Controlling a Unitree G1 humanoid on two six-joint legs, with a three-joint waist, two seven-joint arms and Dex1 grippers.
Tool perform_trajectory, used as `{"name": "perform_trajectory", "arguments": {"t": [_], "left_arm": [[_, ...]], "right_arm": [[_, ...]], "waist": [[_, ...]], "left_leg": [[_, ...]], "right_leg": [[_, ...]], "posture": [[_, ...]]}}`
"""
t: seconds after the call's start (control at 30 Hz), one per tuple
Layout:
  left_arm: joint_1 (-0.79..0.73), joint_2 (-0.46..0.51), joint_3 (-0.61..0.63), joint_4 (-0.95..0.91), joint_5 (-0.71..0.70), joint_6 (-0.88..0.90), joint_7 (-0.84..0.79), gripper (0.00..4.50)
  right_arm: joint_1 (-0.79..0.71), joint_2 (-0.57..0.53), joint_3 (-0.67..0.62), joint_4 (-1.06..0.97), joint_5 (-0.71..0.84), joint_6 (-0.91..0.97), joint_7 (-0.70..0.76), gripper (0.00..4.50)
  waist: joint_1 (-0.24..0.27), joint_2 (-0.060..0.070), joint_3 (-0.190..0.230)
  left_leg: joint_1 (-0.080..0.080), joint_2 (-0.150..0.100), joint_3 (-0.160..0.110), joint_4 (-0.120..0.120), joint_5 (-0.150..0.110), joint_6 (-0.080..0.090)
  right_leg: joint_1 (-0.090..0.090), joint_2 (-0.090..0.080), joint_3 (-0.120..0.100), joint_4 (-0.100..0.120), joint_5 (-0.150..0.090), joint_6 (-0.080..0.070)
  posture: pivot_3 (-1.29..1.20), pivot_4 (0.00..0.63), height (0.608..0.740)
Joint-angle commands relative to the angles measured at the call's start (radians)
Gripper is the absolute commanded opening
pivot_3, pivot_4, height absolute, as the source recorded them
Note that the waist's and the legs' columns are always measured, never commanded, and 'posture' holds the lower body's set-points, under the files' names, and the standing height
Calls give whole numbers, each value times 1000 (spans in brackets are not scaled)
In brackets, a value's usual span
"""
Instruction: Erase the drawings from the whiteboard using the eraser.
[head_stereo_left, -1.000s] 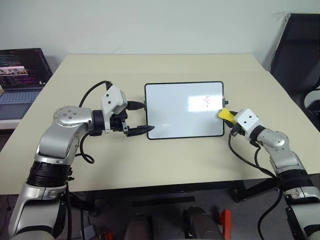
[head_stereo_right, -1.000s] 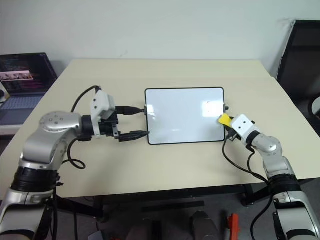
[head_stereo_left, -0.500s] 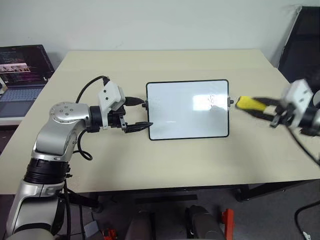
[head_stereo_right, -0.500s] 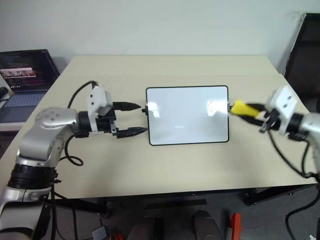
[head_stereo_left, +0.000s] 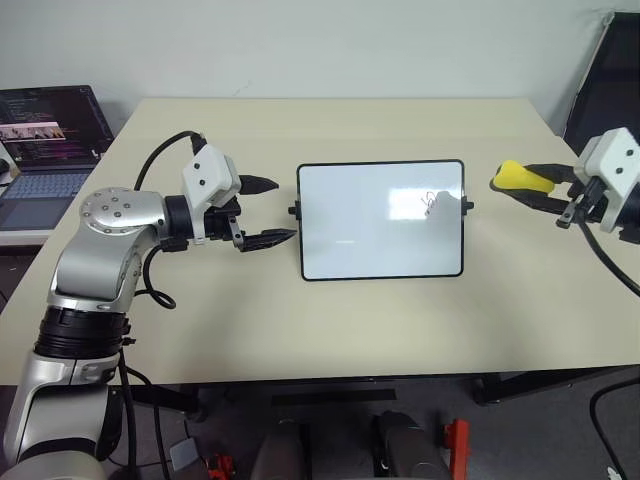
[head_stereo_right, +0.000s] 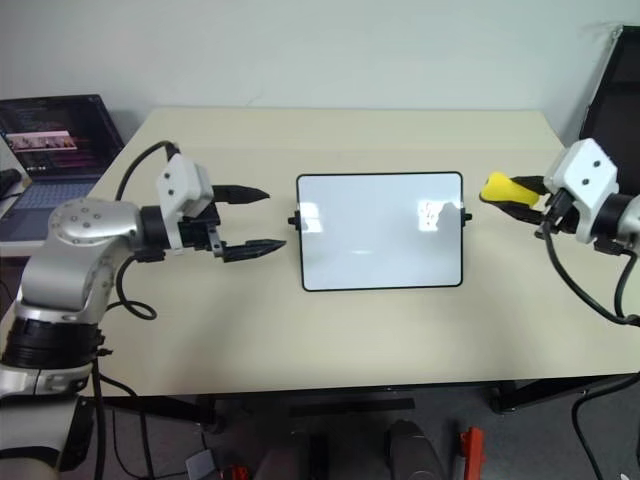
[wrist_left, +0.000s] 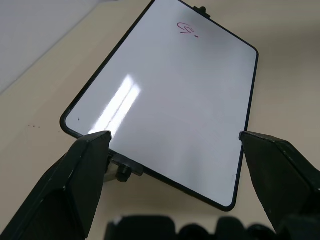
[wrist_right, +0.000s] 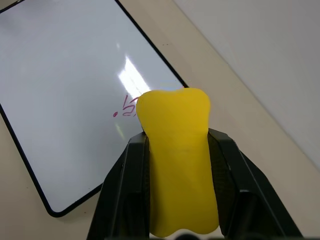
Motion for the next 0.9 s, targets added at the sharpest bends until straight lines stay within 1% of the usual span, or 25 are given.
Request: {"name": "perform_trajectory", "arguments": {"t": [0.03, 0.2, 0.43, 0.73, 0.9], "left_arm": [[-17, 8, 27, -21, -1, -15, 6, 4500], [-18, 1, 28, -22, 2, -16, 19, 4500], [-7, -3, 26, -28, -5, -11, 20, 4500], [-10, -10, 21, -17, 0, -19, 21, 4500], [-10, -13, 20, -13, 3, -21, 21, 4500]], "right_arm": [[-35, 2, -9, -10, -8, -27, 1, 1216], [-9, -20, -11, -4, -20, -16, 32, 1216], [71, -84, -35, -9, -24, -21, 87, 1216], [51, -74, -33, -6, -26, -25, 80, 1216], [20, -40, -23, -16, -14, -23, 67, 1216]], "waist": [[0, 0, 0], [1, 0, 0], [2, 0, 0], [0, 0, 0], [0, 0, 0]], "left_leg": [[0, 0, 0, 0, 0, 0], [0, 0, 0, 0, 0, 0], [0, 0, 0, 0, 0, 0], [1, 0, 0, 1, 0, 0], [1, 0, 0, 1, 0, 0]], "right_leg": [[0, 0, 0, 0, 0, 0], [0, 0, 0, 0, 0, 0], [0, 0, 0, 0, 0, 0], [0, 0, 0, 2, 0, 0], [0, 0, 0, 2, -1, 0]], "posture": [[0, 150, 740], [0, 150, 740], [0, 150, 740], [0, 150, 740], [0, 150, 740]]}}
